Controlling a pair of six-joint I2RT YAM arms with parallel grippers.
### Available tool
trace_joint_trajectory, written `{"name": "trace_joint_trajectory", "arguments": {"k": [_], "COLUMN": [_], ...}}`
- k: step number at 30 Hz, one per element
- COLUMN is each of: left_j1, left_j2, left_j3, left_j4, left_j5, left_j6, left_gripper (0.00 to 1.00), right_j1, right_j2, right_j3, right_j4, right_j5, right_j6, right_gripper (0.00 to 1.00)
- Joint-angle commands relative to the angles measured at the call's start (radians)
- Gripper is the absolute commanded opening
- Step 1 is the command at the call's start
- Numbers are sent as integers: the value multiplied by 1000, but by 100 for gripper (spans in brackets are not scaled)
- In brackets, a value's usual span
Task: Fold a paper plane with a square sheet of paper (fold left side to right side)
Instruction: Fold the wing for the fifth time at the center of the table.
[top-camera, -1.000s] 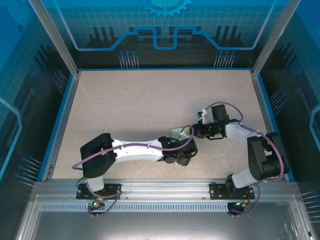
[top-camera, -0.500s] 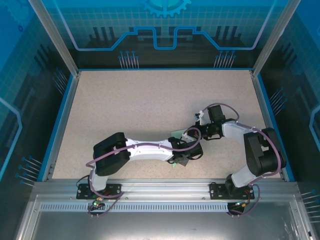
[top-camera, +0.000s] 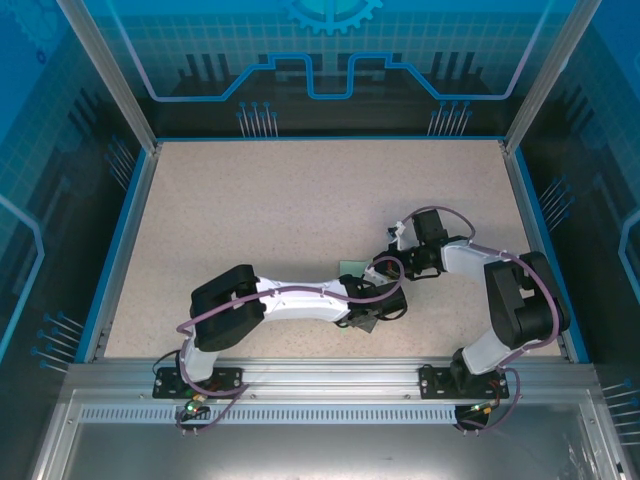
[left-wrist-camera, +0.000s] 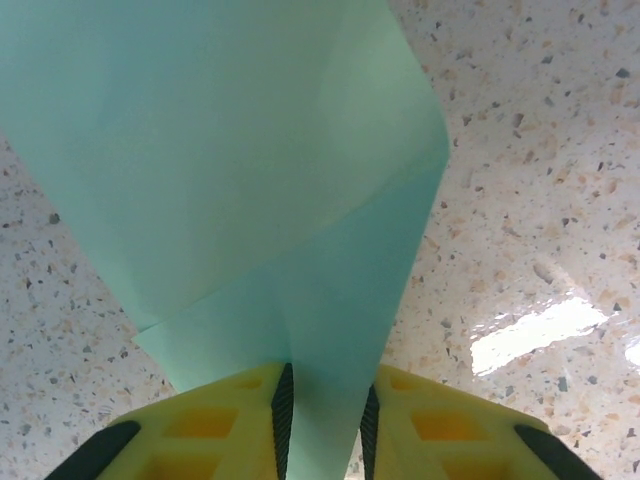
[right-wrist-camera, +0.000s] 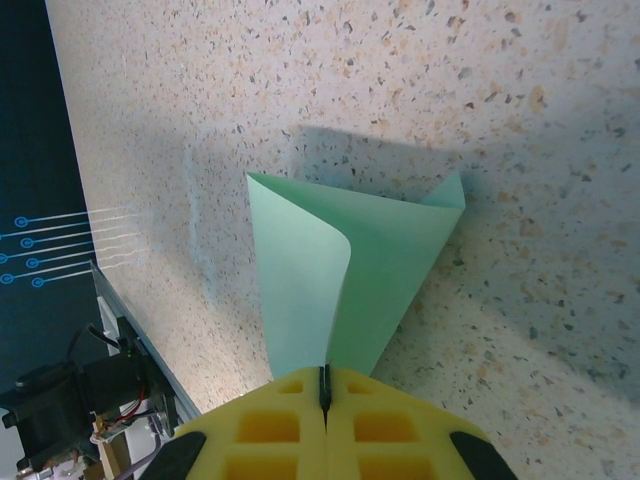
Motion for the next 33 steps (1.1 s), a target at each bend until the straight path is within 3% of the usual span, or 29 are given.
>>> {"name": "trace_joint_trajectory", "arguments": {"k": [1, 5, 13, 19, 24, 33], "left_j1": [-7, -6, 16, 67, 134, 255], "left_j2": [23, 13, -52, -111, -172, -188], "left_j3": [25, 13, -39, -98, -189, -351], "left_j4": [-14, -2, 83, 180, 344, 651], "left_j5": [13, 25, 105, 249, 413, 669], "left_j6": [5, 5, 10, 0, -33, -143], "left_gripper": [22, 13, 7, 5, 5, 4], "right_j1": [17, 14, -37, -104, -129, -121], "right_j2": [12, -12, -213, -409, -504, -550], "right_j3": [29, 39, 20, -42, -105, -239], "right_j4": [-16, -24, -61, -131, -155, -97], "right_j5": [1, -8, 86, 194, 215, 180], "right_j6": [-8, -28, -57, -94, -119, -110], "right_gripper": [1, 11, 55, 75, 81, 76]}}
